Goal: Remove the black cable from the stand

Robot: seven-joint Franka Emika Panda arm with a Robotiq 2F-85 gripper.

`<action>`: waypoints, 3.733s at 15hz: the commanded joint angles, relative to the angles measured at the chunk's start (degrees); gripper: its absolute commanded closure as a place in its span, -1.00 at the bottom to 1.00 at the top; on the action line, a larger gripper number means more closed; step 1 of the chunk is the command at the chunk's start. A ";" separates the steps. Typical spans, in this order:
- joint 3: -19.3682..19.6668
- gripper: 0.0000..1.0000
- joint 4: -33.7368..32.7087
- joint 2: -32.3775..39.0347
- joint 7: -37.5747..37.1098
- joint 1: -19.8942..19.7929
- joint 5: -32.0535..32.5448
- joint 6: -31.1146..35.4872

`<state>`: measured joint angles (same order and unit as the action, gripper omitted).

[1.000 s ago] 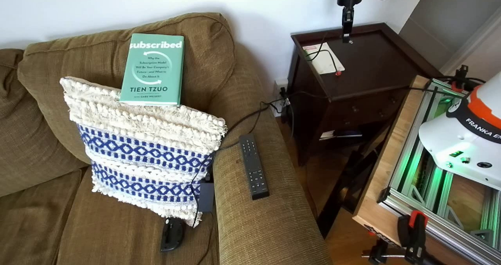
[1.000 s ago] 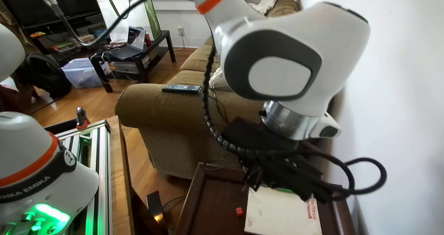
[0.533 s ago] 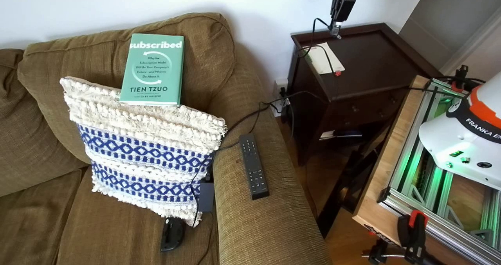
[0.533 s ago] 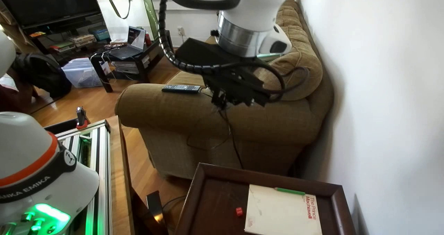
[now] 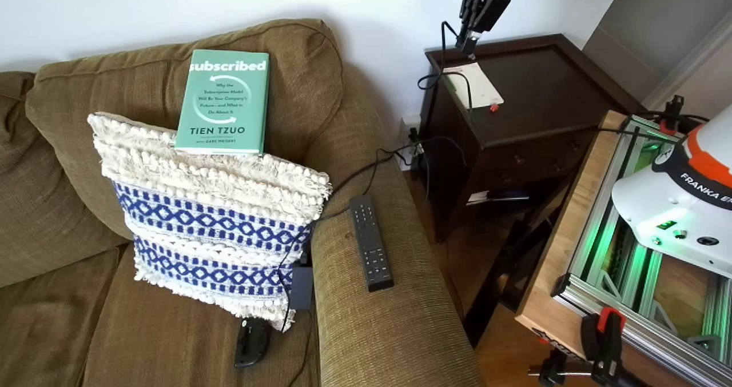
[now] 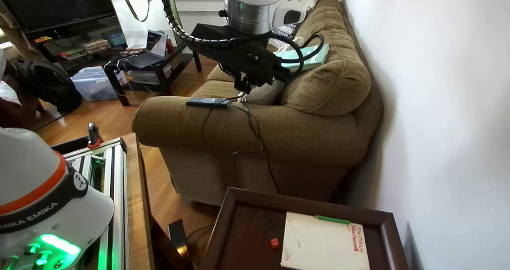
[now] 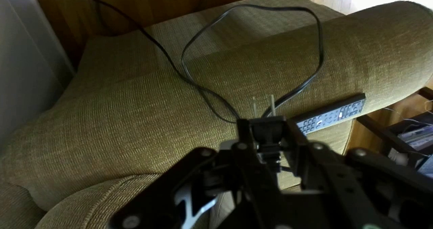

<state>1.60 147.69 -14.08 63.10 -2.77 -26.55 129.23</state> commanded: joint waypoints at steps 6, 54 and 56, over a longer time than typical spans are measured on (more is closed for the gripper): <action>1.27 0.86 -2.56 9.42 4.12 3.34 4.51 18.57; 19.63 -1.00 -26.28 47.73 -27.32 15.24 34.12 24.58; 20.59 -1.00 -26.76 43.88 -29.78 16.99 32.77 14.31</action>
<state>21.95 118.25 36.99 35.02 12.55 8.45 154.72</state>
